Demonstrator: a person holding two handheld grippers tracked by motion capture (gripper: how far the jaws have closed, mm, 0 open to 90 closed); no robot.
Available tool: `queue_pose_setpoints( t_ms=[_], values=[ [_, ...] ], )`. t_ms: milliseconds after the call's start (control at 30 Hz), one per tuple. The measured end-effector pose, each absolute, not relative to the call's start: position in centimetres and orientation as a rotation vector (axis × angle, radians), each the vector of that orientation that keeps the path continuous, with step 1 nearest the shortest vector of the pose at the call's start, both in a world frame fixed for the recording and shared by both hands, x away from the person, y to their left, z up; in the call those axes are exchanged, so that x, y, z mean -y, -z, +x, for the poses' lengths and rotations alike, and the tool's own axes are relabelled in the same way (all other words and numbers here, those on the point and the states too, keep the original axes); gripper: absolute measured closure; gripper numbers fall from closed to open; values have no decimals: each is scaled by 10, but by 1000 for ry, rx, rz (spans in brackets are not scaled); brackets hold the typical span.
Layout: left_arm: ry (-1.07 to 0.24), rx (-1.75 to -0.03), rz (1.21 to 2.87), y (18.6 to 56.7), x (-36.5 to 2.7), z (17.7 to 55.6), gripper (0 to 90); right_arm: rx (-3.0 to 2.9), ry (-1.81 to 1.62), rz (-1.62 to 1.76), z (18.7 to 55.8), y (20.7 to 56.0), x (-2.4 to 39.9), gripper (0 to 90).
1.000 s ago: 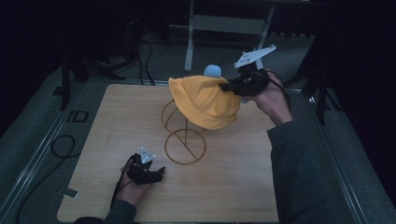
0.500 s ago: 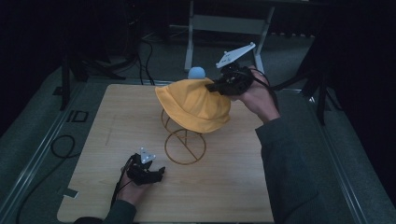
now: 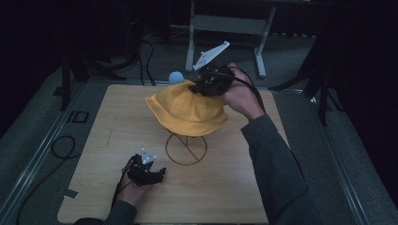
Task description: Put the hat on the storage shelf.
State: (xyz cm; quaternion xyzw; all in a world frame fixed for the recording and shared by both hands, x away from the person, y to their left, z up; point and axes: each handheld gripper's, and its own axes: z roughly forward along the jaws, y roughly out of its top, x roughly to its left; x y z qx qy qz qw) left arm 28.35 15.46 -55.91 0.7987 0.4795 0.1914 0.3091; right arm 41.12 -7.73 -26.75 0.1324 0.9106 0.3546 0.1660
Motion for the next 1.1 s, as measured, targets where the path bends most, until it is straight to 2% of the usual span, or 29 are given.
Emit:
queue_pose_setpoints(
  t_ms=[533, 600, 733, 867, 1100],
  values=[
    [-507, -1267, 2111, 559, -155, 284, 267, -2678, -918, 307, 409, 286, 49, 810],
    [-507, -1266, 2111, 559, -155, 284, 267, -2668, -929, 310, 409, 285, 49, 749],
    [-507, -1266, 2111, 559, -155, 284, 267, -2634, -937, 324, 408, 283, 52, 513],
    [-507, -1265, 2112, 559, -155, 284, 267, -2591, -967, 378, 410, 277, 58, 389],
    [-505, -1263, 2114, 559, -155, 284, 267, -2536, -1007, 440, 411, 266, 71, 295]
  ],
)
